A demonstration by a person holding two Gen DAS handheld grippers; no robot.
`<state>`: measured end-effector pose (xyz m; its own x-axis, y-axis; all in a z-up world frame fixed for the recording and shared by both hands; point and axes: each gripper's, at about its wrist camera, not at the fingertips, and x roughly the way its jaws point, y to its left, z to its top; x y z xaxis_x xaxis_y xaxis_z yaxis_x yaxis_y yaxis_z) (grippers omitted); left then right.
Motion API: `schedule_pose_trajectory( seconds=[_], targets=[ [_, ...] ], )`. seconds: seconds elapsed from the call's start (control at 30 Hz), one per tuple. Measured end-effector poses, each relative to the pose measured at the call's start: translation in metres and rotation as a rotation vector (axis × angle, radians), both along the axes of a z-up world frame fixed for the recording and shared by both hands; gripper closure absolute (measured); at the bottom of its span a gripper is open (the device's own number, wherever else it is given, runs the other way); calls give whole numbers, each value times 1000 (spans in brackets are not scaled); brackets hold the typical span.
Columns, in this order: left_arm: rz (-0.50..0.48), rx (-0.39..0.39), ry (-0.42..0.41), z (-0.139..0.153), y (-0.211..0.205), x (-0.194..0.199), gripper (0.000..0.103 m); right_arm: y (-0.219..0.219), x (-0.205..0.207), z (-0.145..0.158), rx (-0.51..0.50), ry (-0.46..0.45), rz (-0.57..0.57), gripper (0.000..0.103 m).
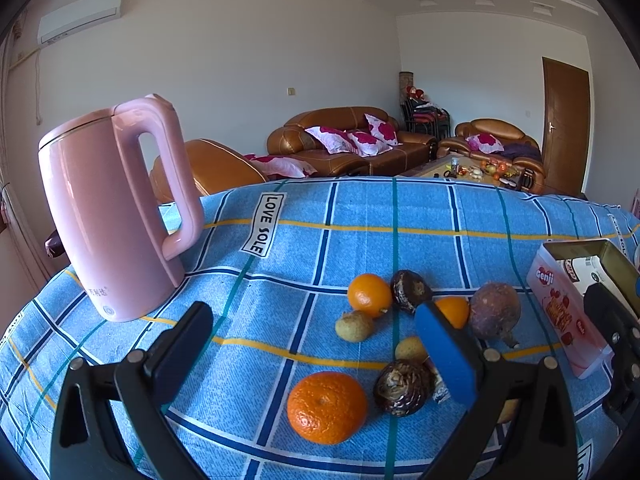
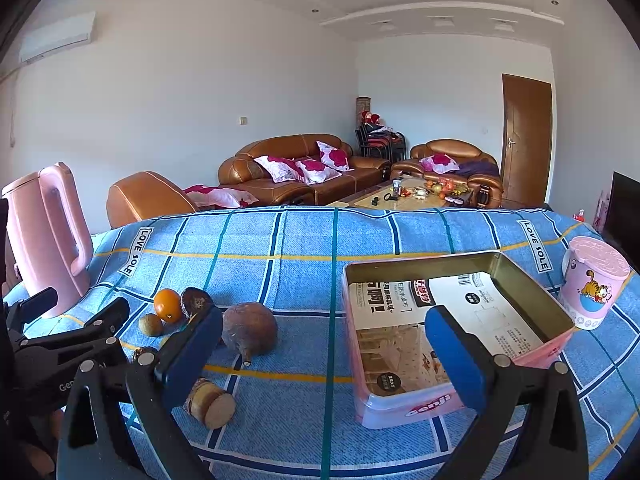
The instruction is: Organize fruits
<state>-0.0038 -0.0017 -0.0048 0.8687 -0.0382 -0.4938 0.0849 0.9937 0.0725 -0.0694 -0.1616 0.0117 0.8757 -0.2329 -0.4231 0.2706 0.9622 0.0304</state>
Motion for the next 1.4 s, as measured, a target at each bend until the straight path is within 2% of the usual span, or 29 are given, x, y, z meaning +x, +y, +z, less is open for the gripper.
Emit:
schedule_pose_trajectory(
  seconds=[1.4],
  targets=[
    [-9, 3, 16, 0, -2, 0, 0, -5, 0, -1, 12, 9, -22, 1]
  ],
)
